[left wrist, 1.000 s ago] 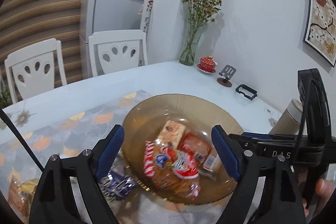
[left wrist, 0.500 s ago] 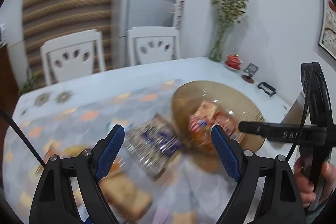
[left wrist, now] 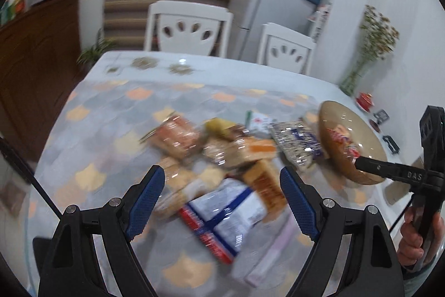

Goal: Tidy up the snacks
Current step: 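Grasp the barcoded biscuit bag with the left tool while the right tool grasps the toast slice pack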

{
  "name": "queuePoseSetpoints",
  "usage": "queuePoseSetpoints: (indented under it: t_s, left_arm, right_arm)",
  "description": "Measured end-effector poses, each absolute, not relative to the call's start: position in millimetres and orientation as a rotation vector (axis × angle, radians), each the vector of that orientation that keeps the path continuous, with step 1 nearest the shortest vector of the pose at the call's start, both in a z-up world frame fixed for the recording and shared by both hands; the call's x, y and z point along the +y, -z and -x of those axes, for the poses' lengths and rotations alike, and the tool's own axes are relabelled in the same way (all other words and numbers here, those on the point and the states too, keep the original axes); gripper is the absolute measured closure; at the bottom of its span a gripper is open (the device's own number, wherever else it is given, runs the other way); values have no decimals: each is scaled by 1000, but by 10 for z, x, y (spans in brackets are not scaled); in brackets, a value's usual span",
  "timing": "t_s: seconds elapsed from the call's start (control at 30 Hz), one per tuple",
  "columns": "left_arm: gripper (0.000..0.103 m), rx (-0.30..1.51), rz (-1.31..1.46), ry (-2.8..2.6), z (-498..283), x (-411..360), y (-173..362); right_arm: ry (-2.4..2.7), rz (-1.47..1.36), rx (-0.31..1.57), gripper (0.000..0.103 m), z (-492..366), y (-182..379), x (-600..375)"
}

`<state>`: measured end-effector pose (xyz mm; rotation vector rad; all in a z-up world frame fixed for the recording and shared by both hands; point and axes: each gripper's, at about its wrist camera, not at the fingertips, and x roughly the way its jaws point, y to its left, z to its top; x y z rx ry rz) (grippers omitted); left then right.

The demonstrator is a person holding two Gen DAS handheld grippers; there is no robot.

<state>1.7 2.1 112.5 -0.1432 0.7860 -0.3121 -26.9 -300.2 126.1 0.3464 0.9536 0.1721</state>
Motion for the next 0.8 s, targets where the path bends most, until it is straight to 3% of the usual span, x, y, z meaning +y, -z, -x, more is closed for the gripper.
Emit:
queuePoseSetpoints:
  t_s: [0.2, 0.3, 0.47, 0.8]
  left_arm:
    - [19, 805, 181, 255, -65, 294, -981]
    - [19, 819, 180, 238, -171, 381, -865]
    - [19, 947, 182, 307, -418, 399, -509]
    - [19, 932, 99, 270, -679, 342, -274]
  right_arm:
    - [-239, -316, 1006, 56, 119, -1106, -2686]
    - [-262, -302, 1024, 48, 52, -1037, -2572]
    - [-303, -305, 1068, 47, -88, -899, -2451]
    - [-372, -336, 1147, 47, -390, -564, -2256]
